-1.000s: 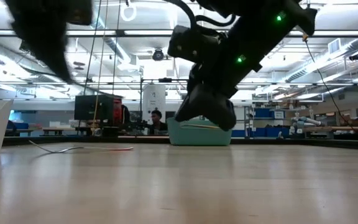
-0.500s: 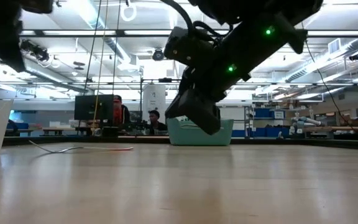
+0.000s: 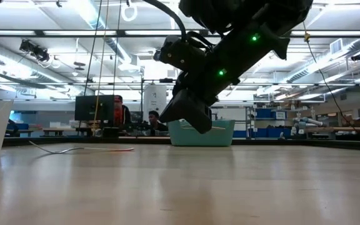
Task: Sort silverware by color (type)
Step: Put the blue fork into the white bin
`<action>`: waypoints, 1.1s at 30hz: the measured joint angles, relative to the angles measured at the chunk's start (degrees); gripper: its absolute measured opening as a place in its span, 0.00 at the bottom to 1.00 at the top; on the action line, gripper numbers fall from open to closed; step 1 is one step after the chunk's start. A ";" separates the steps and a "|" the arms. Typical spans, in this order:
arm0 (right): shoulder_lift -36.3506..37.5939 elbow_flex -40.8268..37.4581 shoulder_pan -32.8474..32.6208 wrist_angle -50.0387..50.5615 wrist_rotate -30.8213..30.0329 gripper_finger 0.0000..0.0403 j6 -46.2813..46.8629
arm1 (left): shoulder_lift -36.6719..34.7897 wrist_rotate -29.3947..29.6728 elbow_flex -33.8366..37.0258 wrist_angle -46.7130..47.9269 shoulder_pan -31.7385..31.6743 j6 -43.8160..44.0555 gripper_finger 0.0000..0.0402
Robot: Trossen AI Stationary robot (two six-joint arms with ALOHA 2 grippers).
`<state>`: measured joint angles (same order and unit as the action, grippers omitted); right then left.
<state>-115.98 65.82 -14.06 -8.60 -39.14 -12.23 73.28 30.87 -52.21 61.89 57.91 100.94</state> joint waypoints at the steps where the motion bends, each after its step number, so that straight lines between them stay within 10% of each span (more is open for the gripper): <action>1: 0.00 0.00 0.22 -0.23 0.34 0.03 0.00 | 0.00 -0.02 0.00 0.73 1.01 1.81 0.03; 14: 0.00 0.02 2.09 -2.20 3.72 0.03 -1.49 | 0.02 -1.28 0.00 3.85 9.00 19.90 0.03; 33: -0.02 0.02 3.75 -4.70 9.38 0.03 -4.46 | 6.73 -7.43 -5.97 8.53 8.99 24.37 0.03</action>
<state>-116.01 65.84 -10.31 -13.30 -29.77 -16.69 80.01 23.44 -58.17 70.42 66.90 125.31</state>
